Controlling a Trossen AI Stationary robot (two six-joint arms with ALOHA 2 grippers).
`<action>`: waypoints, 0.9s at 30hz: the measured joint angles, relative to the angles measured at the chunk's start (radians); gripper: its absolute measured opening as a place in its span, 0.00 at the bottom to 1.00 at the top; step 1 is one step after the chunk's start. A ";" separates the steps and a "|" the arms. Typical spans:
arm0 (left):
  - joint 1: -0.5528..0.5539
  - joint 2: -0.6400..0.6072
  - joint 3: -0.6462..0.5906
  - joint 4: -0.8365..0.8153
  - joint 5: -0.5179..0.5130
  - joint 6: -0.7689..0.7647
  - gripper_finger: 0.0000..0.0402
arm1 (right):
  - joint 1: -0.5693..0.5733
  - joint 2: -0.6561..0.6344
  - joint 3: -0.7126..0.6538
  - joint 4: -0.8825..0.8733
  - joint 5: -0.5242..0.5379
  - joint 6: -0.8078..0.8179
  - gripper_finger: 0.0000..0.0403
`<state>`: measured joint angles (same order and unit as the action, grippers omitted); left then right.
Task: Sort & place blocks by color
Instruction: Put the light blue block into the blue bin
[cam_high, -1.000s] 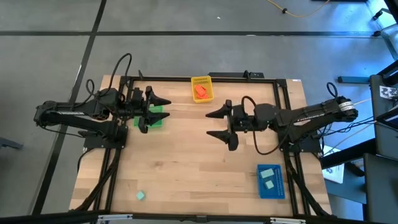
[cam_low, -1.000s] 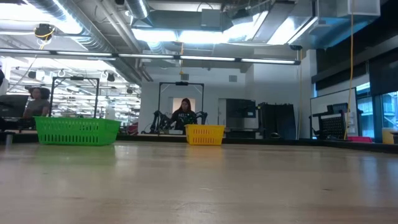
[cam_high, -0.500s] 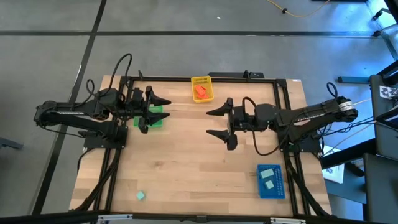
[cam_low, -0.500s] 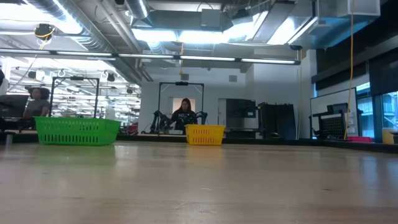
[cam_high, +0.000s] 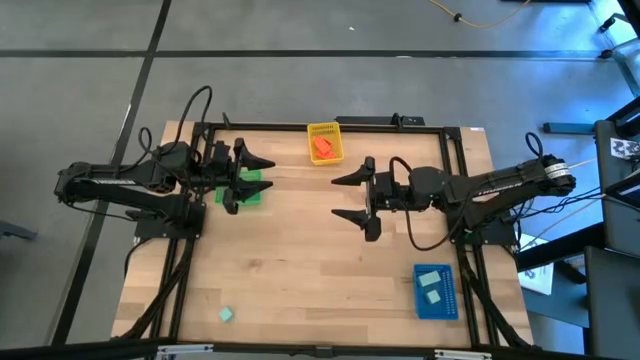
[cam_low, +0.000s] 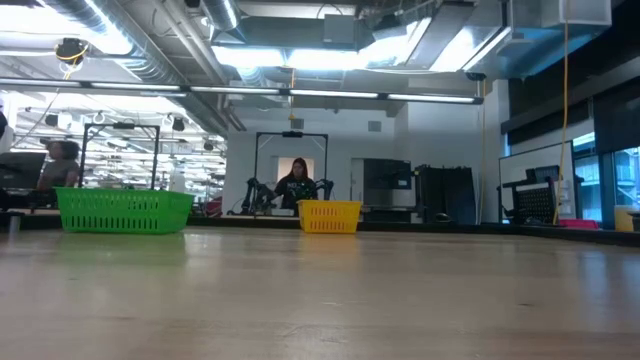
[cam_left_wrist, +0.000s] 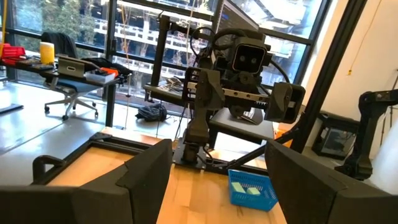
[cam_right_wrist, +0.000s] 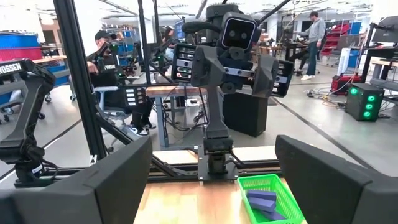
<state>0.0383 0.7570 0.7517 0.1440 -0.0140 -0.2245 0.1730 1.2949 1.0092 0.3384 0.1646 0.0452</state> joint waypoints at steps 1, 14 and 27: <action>0.000 0.000 0.000 0.000 -0.002 0.000 0.62 | 0.000 0.000 0.000 0.000 0.000 0.000 0.85; -0.016 0.005 0.043 -0.241 0.070 -0.197 0.62 | 0.000 0.000 0.000 -0.011 0.029 0.077 0.85; -0.577 0.253 0.198 -0.758 0.039 -0.297 0.59 | 0.000 0.000 0.000 -0.037 0.078 0.077 0.85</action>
<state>-0.5385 1.0097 0.9497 -0.6143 0.0246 -0.5216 0.1731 1.2949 1.0088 0.3015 0.2429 0.1226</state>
